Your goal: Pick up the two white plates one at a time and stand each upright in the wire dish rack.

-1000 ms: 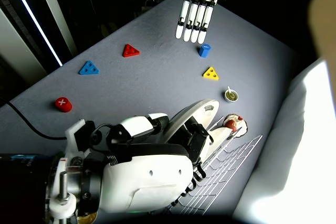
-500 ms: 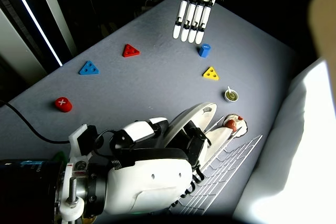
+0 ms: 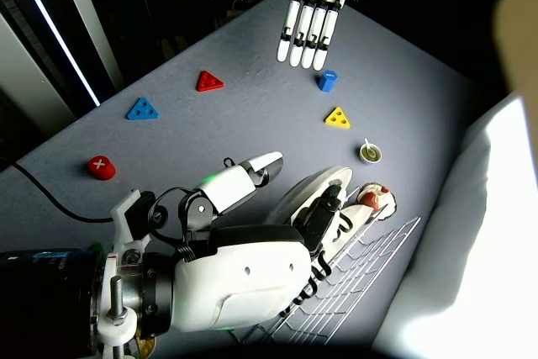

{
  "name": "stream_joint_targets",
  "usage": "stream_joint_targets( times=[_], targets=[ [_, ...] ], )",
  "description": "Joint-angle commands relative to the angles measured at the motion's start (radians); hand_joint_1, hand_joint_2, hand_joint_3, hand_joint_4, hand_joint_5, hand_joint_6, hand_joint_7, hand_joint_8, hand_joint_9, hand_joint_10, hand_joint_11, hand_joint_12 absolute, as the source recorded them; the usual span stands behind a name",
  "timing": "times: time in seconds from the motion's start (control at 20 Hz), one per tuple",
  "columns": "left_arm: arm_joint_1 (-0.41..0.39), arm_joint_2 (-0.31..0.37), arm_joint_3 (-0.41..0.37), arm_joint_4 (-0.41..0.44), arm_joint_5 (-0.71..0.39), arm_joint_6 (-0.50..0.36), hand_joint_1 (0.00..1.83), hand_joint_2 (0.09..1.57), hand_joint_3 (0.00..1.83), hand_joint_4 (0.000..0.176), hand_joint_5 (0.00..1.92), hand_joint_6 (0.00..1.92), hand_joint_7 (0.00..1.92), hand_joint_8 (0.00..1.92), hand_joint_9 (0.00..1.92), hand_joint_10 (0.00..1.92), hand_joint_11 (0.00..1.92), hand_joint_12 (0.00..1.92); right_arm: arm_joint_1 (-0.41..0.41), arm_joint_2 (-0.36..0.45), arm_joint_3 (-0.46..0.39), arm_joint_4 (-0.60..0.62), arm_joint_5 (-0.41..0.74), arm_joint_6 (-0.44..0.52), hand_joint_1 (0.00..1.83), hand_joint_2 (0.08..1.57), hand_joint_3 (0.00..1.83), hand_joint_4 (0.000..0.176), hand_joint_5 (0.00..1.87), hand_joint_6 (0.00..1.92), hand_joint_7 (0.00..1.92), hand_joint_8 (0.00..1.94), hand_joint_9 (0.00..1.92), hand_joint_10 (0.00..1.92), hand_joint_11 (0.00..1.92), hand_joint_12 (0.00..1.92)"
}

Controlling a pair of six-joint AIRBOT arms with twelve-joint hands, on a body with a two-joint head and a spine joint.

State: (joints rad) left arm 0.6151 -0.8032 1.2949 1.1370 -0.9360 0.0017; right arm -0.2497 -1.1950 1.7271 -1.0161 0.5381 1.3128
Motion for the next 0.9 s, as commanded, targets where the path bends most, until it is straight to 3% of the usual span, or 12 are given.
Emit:
stream_joint_targets(
  times=[0.0,0.25,0.45,0.55,0.7,0.8,0.85],
  targets=[
    [-0.008,0.006,-0.004,-0.071,-0.071,-0.002,0.00,0.97,0.00,0.000,0.05,0.00,0.09,0.00,0.09,0.00,0.11,0.00,0.020,0.010,0.003,0.069,0.066,0.018,1.07,0.98,0.00,0.000,0.78,0.01,0.86,0.01,0.90,0.00,0.95,0.23],
    [-0.008,0.006,-0.005,-0.073,-0.074,-0.002,0.00,0.97,0.00,0.000,0.05,0.00,0.08,0.00,0.08,0.00,0.11,0.00,0.066,0.030,-0.009,0.114,0.127,-0.041,1.03,0.97,0.00,0.000,0.70,0.00,0.76,0.00,0.79,0.00,0.87,0.19],
    [-0.007,0.005,-0.005,-0.073,-0.081,-0.002,0.00,0.97,0.00,0.000,0.06,0.00,0.10,0.01,0.10,0.01,0.09,0.01,0.107,0.051,-0.037,0.140,0.289,-0.176,0.93,0.96,0.00,0.003,0.53,0.00,0.52,0.00,0.50,0.00,0.51,0.04],
    [-0.007,0.005,-0.005,-0.073,-0.083,-0.002,0.00,0.97,0.00,0.000,0.05,0.00,0.08,0.00,0.08,0.00,0.07,0.00,0.126,0.071,-0.077,0.102,0.288,-0.197,0.88,0.90,0.00,0.019,0.46,0.00,0.48,0.00,0.43,0.00,0.41,0.00],
    [-0.008,0.005,-0.005,-0.073,-0.081,-0.002,0.00,0.97,0.00,0.000,0.07,0.01,0.11,0.01,0.10,0.01,0.10,0.01,0.134,0.092,-0.134,0.082,0.200,-0.257,0.74,0.91,0.00,0.032,0.32,0.00,0.37,0.00,0.33,0.00,0.31,0.00],
    [-0.007,0.005,-0.005,-0.073,-0.083,-0.002,0.00,0.97,0.00,0.000,0.05,0.00,0.07,0.00,0.07,0.00,0.06,0.00,0.136,0.107,-0.182,0.094,0.148,-0.329,0.70,0.89,0.00,0.000,0.22,0.00,0.28,0.00,0.28,0.00,0.32,0.01],
    [-0.007,0.005,-0.006,-0.073,-0.084,-0.002,0.00,0.98,0.00,0.000,0.05,0.00,0.07,0.00,0.06,0.00,0.05,0.00,0.136,0.120,-0.213,0.123,0.126,-0.398,0.67,0.90,0.00,0.000,0.20,0.00,0.27,0.00,0.27,0.00,0.31,0.01]
  ],
)
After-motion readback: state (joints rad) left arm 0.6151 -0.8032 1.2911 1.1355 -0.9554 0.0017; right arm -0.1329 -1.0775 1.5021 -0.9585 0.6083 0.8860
